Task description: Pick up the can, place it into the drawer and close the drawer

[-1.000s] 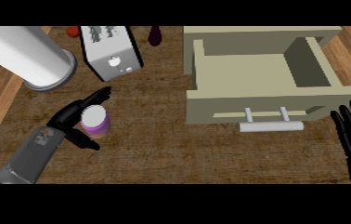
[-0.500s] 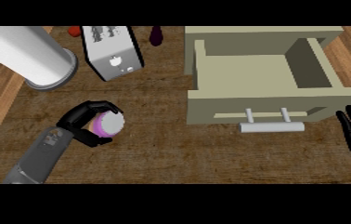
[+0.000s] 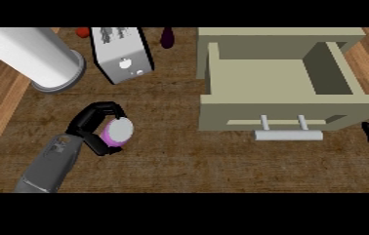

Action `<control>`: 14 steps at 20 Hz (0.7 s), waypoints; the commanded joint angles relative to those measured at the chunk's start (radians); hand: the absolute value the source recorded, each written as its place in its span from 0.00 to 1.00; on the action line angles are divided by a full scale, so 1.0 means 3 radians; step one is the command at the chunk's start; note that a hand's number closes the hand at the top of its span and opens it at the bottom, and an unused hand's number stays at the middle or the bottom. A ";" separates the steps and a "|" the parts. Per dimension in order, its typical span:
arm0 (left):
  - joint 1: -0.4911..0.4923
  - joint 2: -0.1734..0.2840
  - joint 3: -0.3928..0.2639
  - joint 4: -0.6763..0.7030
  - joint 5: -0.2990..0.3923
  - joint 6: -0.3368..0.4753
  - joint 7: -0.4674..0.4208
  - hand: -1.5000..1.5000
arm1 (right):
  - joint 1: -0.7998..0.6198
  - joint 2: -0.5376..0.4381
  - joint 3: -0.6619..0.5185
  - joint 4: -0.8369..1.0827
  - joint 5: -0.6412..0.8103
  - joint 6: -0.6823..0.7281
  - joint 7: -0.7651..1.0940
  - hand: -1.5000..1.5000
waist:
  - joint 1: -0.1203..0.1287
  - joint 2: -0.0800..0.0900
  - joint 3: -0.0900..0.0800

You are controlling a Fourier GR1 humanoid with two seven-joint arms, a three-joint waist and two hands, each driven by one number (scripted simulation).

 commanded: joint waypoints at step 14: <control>0.0280 -0.0573 0.0476 -0.1828 0.0790 0.1631 0.1423 1.00 | 0.0054 0.0135 0.0011 -0.0048 0.0092 -0.0046 -0.0024 0.00 | 0.0074 -0.0025 0.0006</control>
